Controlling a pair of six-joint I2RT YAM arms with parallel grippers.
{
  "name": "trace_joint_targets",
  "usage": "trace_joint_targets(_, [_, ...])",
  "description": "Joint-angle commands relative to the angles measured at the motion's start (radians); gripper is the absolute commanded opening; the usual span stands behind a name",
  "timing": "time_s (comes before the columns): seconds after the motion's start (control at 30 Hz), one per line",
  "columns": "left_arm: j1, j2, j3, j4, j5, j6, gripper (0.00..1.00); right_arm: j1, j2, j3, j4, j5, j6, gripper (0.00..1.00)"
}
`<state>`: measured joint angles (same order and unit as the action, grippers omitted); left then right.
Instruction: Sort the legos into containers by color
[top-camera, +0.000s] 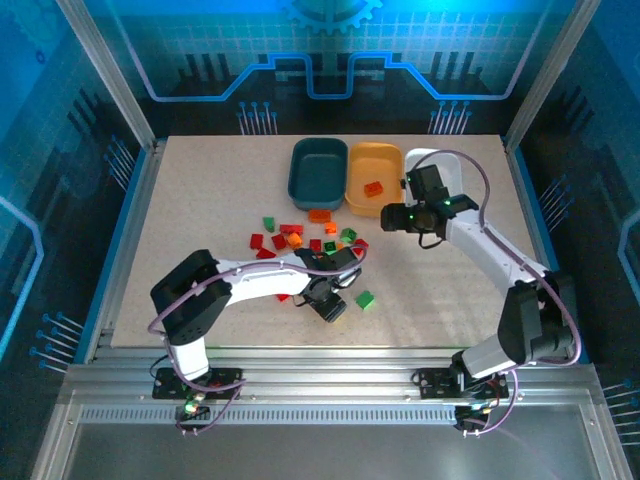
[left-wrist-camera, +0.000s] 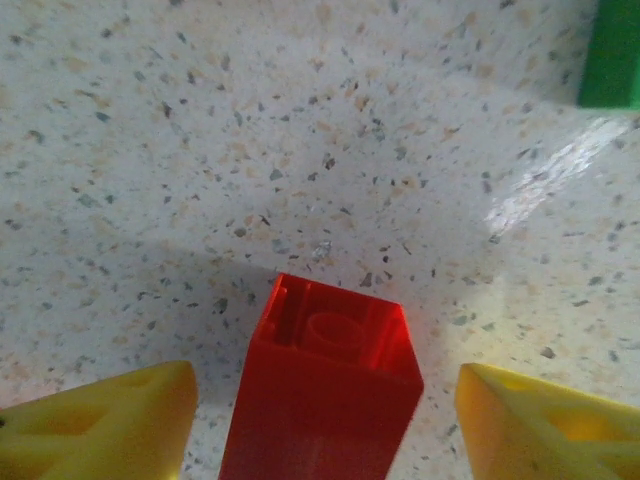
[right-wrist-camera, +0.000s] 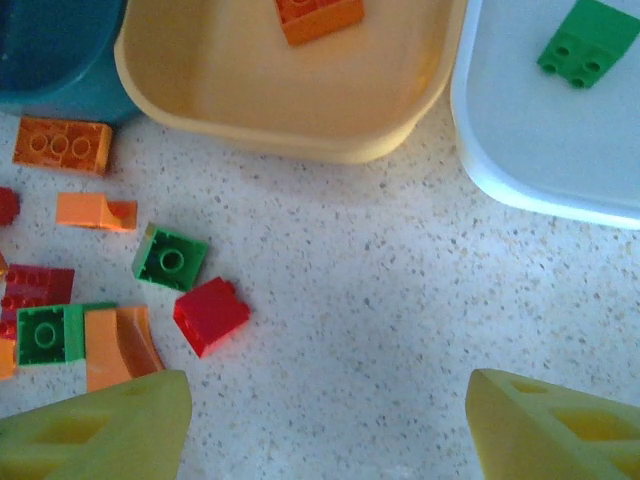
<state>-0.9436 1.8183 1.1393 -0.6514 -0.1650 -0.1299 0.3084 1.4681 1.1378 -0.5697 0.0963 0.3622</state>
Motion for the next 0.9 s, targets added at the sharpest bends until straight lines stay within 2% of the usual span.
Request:
trace_joint_targets(0.0, [-0.004, 0.022, 0.019, -0.006, -0.024, 0.012, 0.64, 0.002, -0.068, -0.051, -0.018, -0.002, 0.006, 0.74])
trace_joint_targets(0.1, [-0.003, 0.022, 0.018, -0.001, -0.021, 0.003, 0.58, 0.001, -0.108, -0.092, -0.027, 0.005, 0.009, 0.74])
trace_joint_targets(0.3, [-0.003, 0.016, 0.037, -0.002, -0.050, -0.014, 0.30, 0.003, -0.160, -0.128, -0.040, 0.003, 0.019, 0.74])
trace_joint_targets(0.47, [0.020, -0.033, 0.143, -0.051, -0.130, -0.024, 0.22, 0.011, -0.228, -0.181, -0.046, 0.022, 0.054, 0.73])
trace_joint_targets(0.6, [0.139, -0.069, 0.278, -0.051, -0.118, -0.053, 0.17, 0.011, -0.293, -0.241, -0.033, 0.077, 0.103, 0.73])
trace_joint_targets(0.7, [0.277, -0.044, 0.391, -0.018, -0.036, -0.061, 0.14, 0.004, -0.337, -0.253, -0.037, 0.144, 0.107, 0.76])
trace_joint_targets(0.77, [0.378, 0.021, 0.509, -0.037, 0.052, -0.090, 0.13, -0.010, -0.349, -0.253, -0.041, 0.157, 0.103, 0.77])
trace_joint_targets(0.87, [0.473, 0.176, 0.739, -0.101, 0.153, -0.108, 0.14, -0.023, -0.349, -0.253, -0.034, 0.141, 0.108, 0.77])
